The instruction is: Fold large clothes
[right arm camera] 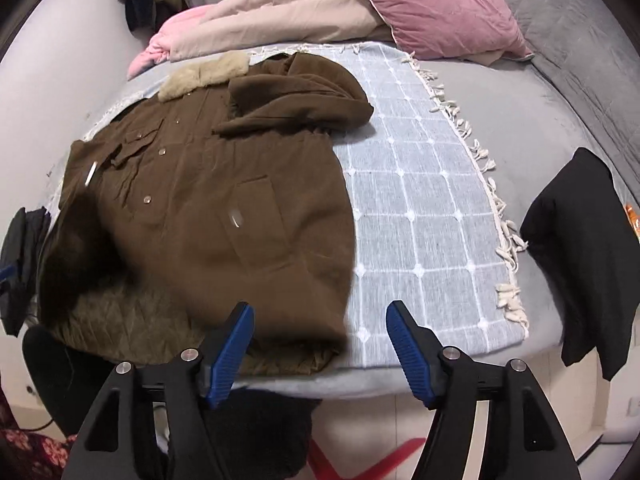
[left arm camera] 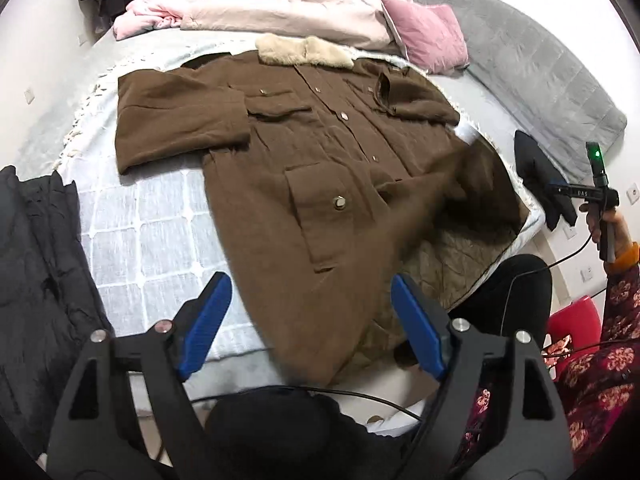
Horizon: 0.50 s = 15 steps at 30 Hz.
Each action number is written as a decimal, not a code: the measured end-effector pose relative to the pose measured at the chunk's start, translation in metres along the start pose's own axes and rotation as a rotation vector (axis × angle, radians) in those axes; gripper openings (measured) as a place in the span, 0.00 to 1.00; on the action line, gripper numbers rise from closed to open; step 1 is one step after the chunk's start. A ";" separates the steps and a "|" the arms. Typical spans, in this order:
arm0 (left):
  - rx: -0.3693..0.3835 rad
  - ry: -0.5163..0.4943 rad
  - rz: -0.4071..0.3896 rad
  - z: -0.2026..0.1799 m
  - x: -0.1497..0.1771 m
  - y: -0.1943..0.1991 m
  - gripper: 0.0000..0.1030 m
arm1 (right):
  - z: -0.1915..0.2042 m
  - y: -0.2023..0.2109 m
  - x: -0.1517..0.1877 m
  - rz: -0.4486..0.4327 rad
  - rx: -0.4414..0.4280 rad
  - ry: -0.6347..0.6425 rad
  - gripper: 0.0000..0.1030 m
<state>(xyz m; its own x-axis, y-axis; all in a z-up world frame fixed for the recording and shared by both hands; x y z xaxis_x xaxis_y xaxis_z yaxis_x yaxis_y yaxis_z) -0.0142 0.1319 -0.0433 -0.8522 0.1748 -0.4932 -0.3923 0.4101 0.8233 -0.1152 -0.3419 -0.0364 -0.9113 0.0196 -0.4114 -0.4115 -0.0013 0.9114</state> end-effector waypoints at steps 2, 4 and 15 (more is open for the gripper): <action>-0.021 -0.024 0.061 -0.013 0.015 -0.019 0.80 | 0.009 -0.018 0.008 0.053 0.006 0.021 0.68; -0.055 -0.047 0.109 -0.021 0.033 -0.032 0.80 | 0.022 -0.031 0.019 0.089 0.010 0.066 0.68; -0.164 0.080 0.179 0.007 0.085 -0.063 0.80 | -0.013 -0.046 0.056 0.082 -0.025 0.010 0.68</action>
<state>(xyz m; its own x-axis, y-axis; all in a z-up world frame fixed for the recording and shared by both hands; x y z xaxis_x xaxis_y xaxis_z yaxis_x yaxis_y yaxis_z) -0.0595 0.1271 -0.1388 -0.9354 0.1572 -0.3166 -0.2777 0.2274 0.9334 -0.1477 -0.3534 -0.1015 -0.9421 0.0082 -0.3353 -0.3354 -0.0276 0.9417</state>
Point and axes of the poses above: each gripper's, at about its wrist camera, not at the fingertips, and y roughly against the way its jaws point, z to its left, x to its underside, the point moved 10 cm from there along -y, roughly the way its jaws point, and after that the axes turned 7 degrees about y, right-handed, at the moved point
